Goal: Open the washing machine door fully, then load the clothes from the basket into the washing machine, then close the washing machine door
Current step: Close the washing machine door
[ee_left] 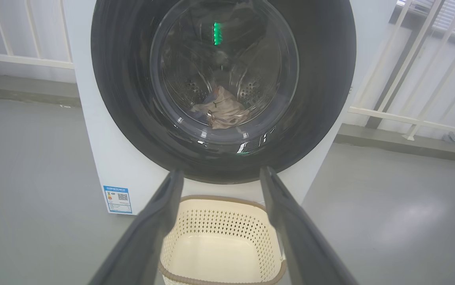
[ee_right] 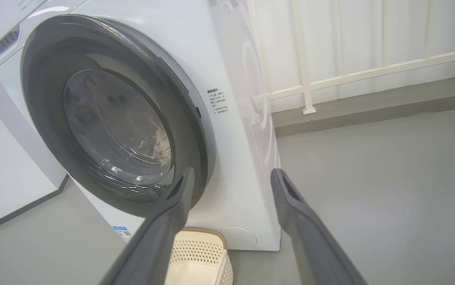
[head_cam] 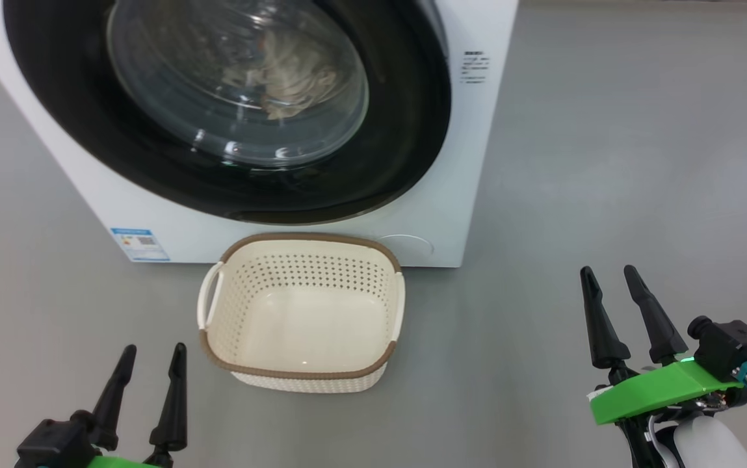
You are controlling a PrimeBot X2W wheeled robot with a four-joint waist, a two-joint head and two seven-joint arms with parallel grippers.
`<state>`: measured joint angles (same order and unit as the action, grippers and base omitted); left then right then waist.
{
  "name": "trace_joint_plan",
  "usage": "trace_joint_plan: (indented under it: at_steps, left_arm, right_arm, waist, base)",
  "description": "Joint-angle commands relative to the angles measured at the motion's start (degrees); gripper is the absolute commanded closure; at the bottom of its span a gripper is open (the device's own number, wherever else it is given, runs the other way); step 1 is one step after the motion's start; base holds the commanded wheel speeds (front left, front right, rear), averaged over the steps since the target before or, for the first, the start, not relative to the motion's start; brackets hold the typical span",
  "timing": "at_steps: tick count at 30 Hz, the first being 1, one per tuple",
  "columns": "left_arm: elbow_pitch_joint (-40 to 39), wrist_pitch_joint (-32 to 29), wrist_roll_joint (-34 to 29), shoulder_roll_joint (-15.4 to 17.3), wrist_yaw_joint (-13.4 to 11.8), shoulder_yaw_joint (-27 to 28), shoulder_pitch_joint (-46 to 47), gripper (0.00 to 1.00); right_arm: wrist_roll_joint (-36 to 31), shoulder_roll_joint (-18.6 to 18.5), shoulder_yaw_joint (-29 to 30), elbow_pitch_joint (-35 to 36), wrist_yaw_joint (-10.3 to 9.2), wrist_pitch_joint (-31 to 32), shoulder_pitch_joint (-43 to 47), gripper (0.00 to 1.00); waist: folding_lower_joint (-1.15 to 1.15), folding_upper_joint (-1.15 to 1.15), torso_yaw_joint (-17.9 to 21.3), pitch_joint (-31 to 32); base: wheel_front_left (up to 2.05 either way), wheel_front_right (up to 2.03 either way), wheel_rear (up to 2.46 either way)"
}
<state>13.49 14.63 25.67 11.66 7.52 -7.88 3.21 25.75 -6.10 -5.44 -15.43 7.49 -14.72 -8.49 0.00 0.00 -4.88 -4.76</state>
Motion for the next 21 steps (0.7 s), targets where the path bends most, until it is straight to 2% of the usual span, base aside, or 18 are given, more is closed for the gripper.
trace_joint_plan:
  at_steps: [1, 13, 21]
  left_arm:
    - [-0.9, 0.4, -0.1, 1.5, 0.0, 2.3, 1.0, 0.0]
    - [-0.8, 0.4, -0.6, 1.6, 0.0, 4.6, -0.1, 0.0]
    - [-0.2, 0.4, -1.5, 1.2, 0.0, 6.0, 0.0, 0.0]
  right_arm:
    - [0.2, -0.5, -1.1, 1.6, 0.0, -0.3, -0.1, 0.0]
    - [-0.1, -0.6, -0.6, 2.6, 0.0, -0.3, 1.7, 0.0]
    - [-0.5, -0.5, -0.3, 2.9, 0.0, -0.3, 2.3, 0.0]
  waist:
    - [0.0, 0.0, 1.0, 0.2]
    - [0.0, 0.0, 5.1, 0.4]
    - [0.0, 0.0, 6.2, 0.3]
  base:
    - [0.0, 0.0, 0.0]
    - [0.0, 0.0, 0.0]
    - [0.0, 0.0, 0.0]
